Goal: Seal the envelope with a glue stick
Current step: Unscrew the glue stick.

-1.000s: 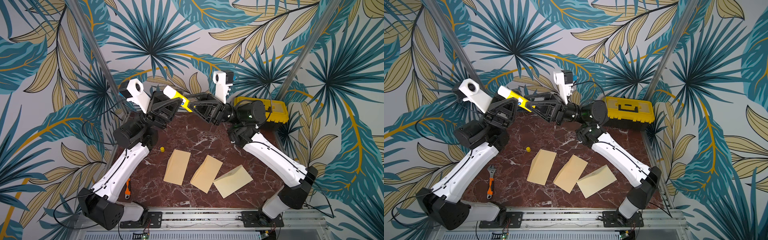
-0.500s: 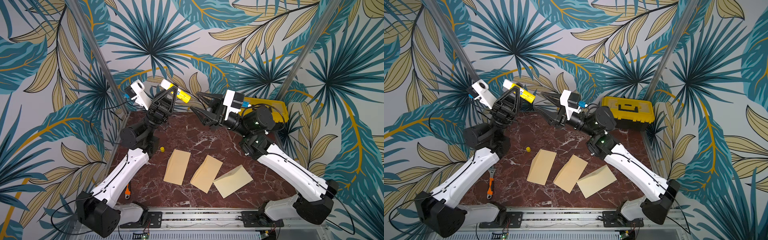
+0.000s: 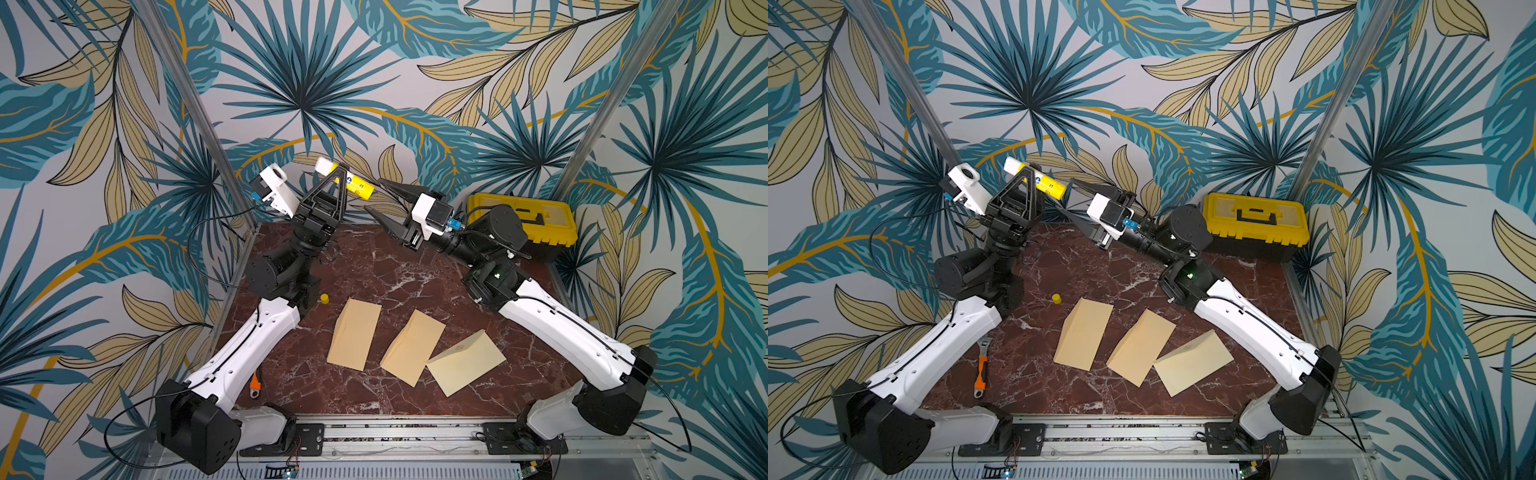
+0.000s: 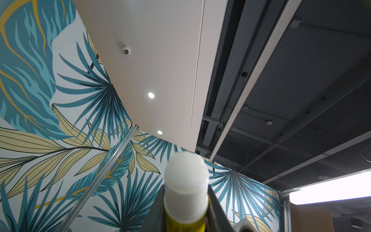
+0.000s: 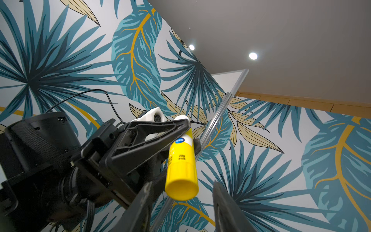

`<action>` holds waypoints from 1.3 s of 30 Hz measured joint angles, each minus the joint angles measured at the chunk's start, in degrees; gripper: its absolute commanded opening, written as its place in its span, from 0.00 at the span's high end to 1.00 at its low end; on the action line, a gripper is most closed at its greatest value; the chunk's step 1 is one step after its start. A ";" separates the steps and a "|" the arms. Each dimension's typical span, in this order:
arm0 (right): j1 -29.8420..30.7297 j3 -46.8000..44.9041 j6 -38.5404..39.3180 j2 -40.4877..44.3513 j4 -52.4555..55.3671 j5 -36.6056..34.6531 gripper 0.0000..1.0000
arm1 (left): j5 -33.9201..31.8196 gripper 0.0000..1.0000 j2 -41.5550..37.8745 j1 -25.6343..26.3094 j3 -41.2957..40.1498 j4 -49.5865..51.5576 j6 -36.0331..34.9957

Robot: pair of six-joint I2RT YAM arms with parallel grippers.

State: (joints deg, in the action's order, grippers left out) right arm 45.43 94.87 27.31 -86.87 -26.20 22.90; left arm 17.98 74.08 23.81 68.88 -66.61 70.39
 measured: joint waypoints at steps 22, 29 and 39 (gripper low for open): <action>2.21 3.82 2.14 -2.43 2.73 -2.99 0.70 | -0.20 1.00 -0.02 0.00 -0.07 -0.94 0.22; 2.21 3.82 2.34 -2.56 2.91 -3.34 0.80 | -0.20 1.00 -0.02 0.00 -0.07 -1.07 0.57; 2.21 4.09 -4.61 -2.19 4.31 -2.89 0.88 | 2.12 1.00 0.59 -0.46 0.46 -2.71 -1.11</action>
State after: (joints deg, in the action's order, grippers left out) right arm 47.64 98.96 22.70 -89.06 -21.89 20.01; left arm 20.10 74.67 23.35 69.34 -69.32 69.28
